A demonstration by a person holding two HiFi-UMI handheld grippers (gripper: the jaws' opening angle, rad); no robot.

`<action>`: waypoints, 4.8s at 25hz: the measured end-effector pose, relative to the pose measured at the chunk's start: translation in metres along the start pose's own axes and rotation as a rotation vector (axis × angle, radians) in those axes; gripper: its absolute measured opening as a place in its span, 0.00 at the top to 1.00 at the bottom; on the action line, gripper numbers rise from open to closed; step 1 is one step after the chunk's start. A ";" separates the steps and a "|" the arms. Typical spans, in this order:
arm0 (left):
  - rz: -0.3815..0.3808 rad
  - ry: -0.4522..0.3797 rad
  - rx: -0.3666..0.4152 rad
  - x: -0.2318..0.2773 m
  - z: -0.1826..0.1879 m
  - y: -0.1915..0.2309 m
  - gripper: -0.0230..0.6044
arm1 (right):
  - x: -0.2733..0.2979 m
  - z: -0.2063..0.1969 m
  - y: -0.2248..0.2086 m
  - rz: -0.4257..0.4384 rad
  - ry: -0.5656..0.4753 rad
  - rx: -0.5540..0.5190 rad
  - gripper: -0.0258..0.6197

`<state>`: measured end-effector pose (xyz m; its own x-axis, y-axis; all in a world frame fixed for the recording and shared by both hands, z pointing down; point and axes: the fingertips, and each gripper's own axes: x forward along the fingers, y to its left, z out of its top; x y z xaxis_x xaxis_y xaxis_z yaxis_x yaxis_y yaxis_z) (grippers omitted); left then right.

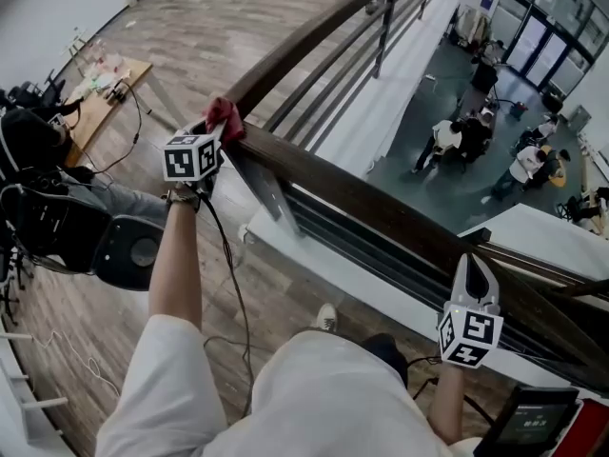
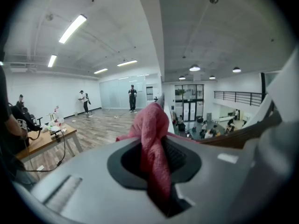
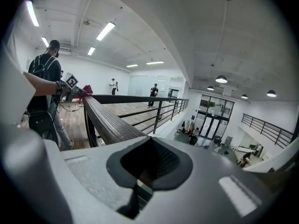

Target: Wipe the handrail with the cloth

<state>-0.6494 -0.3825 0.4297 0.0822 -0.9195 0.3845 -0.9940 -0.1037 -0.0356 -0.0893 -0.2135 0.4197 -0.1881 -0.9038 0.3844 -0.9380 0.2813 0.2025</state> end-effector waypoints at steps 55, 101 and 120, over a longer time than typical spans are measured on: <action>-0.486 0.003 0.245 -0.080 -0.020 -0.391 0.85 | -0.003 -0.013 -0.018 0.028 0.019 0.014 0.96; -0.868 0.058 0.514 -0.114 -0.031 -0.518 0.85 | -0.007 -0.006 -0.022 -0.026 -0.051 -0.001 0.96; -0.679 0.109 0.351 -0.071 -0.016 -0.382 0.85 | -0.005 -0.008 -0.029 -0.080 -0.053 0.010 0.96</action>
<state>-0.2766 -0.2715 0.4303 0.6399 -0.5705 0.5148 -0.6454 -0.7627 -0.0429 -0.0586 -0.2140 0.4194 -0.1272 -0.9391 0.3194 -0.9534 0.2045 0.2216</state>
